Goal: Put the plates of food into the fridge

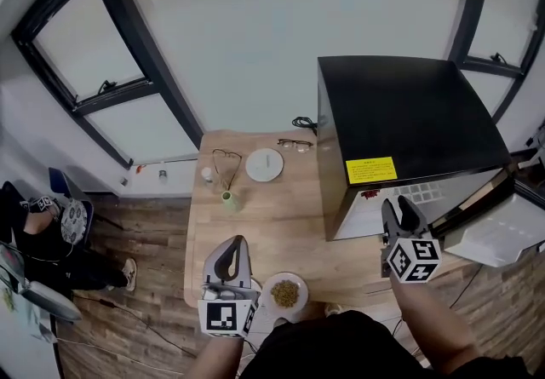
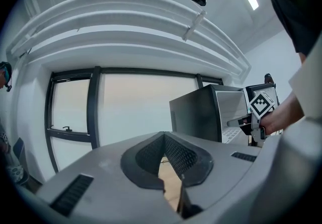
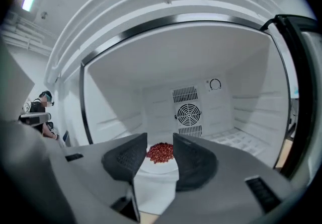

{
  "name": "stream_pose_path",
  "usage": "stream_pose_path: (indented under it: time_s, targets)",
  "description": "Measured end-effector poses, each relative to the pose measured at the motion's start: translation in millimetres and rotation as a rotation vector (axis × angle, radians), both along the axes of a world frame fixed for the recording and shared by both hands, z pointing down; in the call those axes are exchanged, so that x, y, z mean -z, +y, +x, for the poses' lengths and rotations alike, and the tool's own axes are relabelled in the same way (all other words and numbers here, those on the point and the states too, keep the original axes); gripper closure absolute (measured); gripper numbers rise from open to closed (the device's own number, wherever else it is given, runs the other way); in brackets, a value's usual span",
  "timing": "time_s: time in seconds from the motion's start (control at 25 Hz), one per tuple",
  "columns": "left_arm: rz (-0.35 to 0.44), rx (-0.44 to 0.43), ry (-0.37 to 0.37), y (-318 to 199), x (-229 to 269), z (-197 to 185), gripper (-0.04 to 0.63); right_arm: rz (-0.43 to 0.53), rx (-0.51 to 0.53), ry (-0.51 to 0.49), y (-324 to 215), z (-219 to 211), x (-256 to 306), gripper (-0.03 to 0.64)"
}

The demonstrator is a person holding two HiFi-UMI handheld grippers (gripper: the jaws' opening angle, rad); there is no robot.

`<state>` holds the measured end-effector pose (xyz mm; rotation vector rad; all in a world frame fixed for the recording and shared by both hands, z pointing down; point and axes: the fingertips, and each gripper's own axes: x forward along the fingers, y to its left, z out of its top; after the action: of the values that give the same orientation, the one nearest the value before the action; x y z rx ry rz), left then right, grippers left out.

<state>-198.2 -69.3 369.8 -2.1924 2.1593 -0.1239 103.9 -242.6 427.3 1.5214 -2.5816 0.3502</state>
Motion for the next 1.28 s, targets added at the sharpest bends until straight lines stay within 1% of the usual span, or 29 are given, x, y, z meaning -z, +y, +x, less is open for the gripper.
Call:
stream_pose_path:
  time_s: [0.08, 0.16, 0.24, 0.36, 0.48, 0.52, 0.64, 0.68, 0.76, 0.8, 0.84, 0.92, 1.08, 1.2, 1.28]
  targets:
    - [0.001, -0.003, 0.003, 10.4, -0.6, -4.9, 0.592, -0.026, 0.014, 0.016, 18.4, -2.1, -14.5, 0.449]
    - [0.008, -0.004, 0.001, 20.6, -1.9, -14.5, 0.592, -0.066, 0.026, 0.011, 36.6, -8.7, -29.9, 0.46]
    - [0.004, 0.007, 0.009, 33.7, -7.1, -26.1, 0.592, -0.113, 0.064, -0.001, 58.7, -22.4, -47.3, 0.462]
    - [-0.052, 0.022, 0.027, 57.2, -24.5, -38.0, 0.592, -0.211, 0.13, -0.039, 98.8, -43.4, -79.0, 0.465]
    - [-0.061, 0.021, 0.038, 74.4, -38.1, -51.0, 0.592, -0.317, 0.189, -0.094, 136.6, -68.1, -109.4, 0.465]
    - [-0.08, 0.023, 0.043, 79.5, -43.8, -56.0, 0.592, -0.344, 0.212, -0.103, 148.3, -76.9, -118.1, 0.465]
    - [-0.158, 0.007, 0.054, 92.9, -61.2, -61.1, 0.592, -0.397, 0.271, -0.088, 178.9, -95.0, -139.9, 0.465]
    - [-0.16, -0.007, 0.058, 94.8, -63.1, -59.1, 0.592, -0.412, 0.278, -0.088, 185.8, -98.1, -145.9, 0.465]
    - [-0.118, -0.033, 0.084, 95.6, -59.8, -54.1, 0.592, -0.449, 0.276, -0.111, 198.4, -102.6, -157.6, 0.465]
    - [-0.101, -0.045, 0.088, 96.5, -59.2, -53.0, 0.592, -0.472, 0.271, -0.13, 206.0, -104.6, -164.1, 0.465]
    - [-0.097, -0.057, 0.074, 98.3, -60.6, -53.1, 0.592, -0.498, 0.264, -0.148, 214.6, -106.4, -171.4, 0.465]
    - [-0.113, -0.083, 0.034, 102.4, -65.9, -53.3, 0.592, -0.55, 0.25, -0.178, 233.2, -108.6, -188.2, 0.465]
    - [-0.136, -0.114, 0.054, 108.6, -69.9, -48.4, 0.592, -0.679, 0.176, -0.261, 267.4, -105.0, -228.6, 0.465]
    - [-0.15, -0.108, 0.047, 118.5, -73.0, -53.7, 0.592, -0.768, 0.096, -0.318, 286.9, -100.7, -259.2, 0.465]
    - [-0.156, -0.106, 0.035, 125.6, -73.9, -55.7, 0.592, -0.802, 0.071, -0.341, 295.9, -99.1, -272.3, 0.465]
